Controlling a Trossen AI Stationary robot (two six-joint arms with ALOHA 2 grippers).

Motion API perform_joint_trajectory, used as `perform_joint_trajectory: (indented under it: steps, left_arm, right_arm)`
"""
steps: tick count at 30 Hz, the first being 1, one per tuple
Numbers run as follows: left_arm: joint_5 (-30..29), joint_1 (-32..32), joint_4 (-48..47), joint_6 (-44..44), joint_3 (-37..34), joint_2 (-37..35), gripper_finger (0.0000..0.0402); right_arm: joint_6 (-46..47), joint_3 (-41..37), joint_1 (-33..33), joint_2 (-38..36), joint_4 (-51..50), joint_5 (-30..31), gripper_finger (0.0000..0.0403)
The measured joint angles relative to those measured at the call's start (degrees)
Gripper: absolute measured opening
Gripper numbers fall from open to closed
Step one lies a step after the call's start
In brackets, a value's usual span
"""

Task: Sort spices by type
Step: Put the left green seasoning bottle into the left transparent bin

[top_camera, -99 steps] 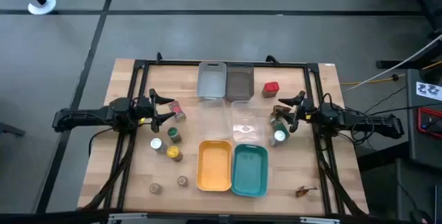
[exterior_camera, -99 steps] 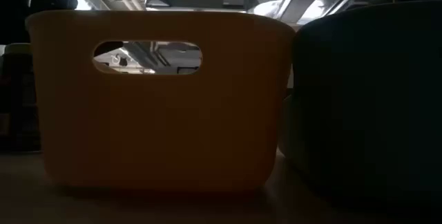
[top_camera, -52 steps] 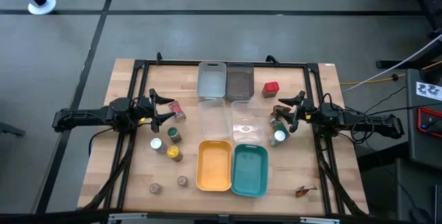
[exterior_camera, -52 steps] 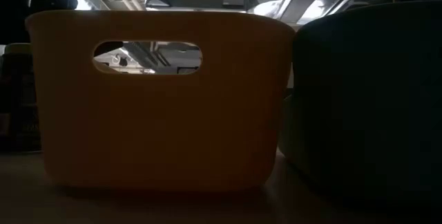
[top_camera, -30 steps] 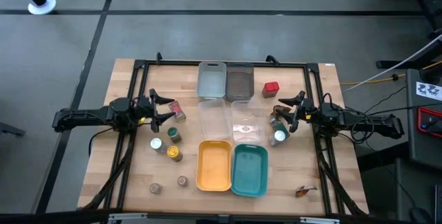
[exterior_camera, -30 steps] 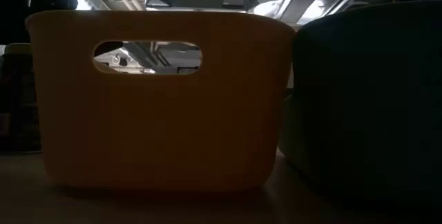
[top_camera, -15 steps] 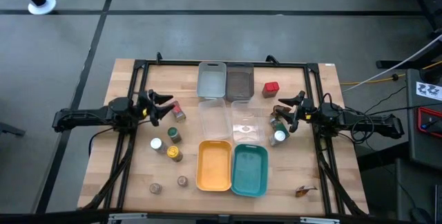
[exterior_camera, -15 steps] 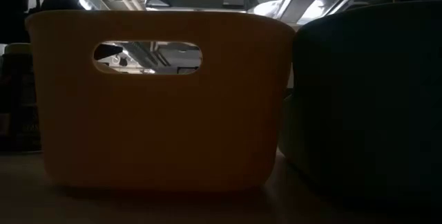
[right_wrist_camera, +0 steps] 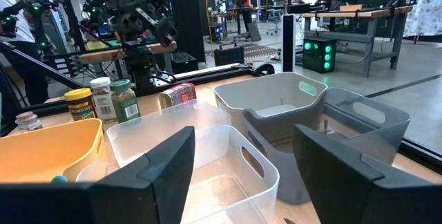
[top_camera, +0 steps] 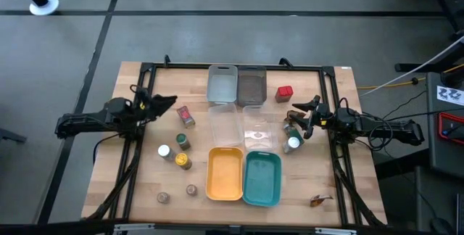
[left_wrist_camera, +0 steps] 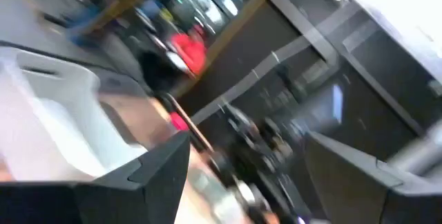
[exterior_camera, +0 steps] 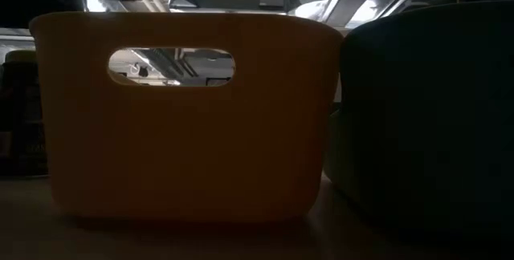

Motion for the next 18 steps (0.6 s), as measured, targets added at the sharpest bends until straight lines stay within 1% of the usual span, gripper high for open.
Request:
perform_joint_trajectory:
  steps: [4, 7, 10, 13, 18]
  left_arm:
    - [10.99, 0.00, -3.41, 5.95, 0.03, 0.00, 0.0267]
    - [15.72, -0.02, -8.55, 8.25, 0.05, 0.00, 0.0267]
    - [17.38, -0.02, -14.15, 8.80, 0.05, 0.02, 0.0267]
    - [17.66, -0.02, -18.58, 11.57, 0.05, 0.02, 0.0267]
    - [18.06, -0.02, -19.69, 18.61, 0.05, 0.02, 0.0267]
  right_arm:
    - [0.00, 0.00, -0.01, -0.01, -0.02, -0.01, 0.0243]
    - [0.00, 0.01, 0.01, 0.00, -0.02, -0.02, 0.0243]
    - [0.00, 0.00, 0.00, 0.00, -0.02, -0.01, 0.0243]
    - [0.00, 0.00, 0.01, -0.01, -0.02, -0.02, 0.0243]
    - [0.00, 0.00, -0.01, 0.00, -0.04, 0.00, 0.0243]
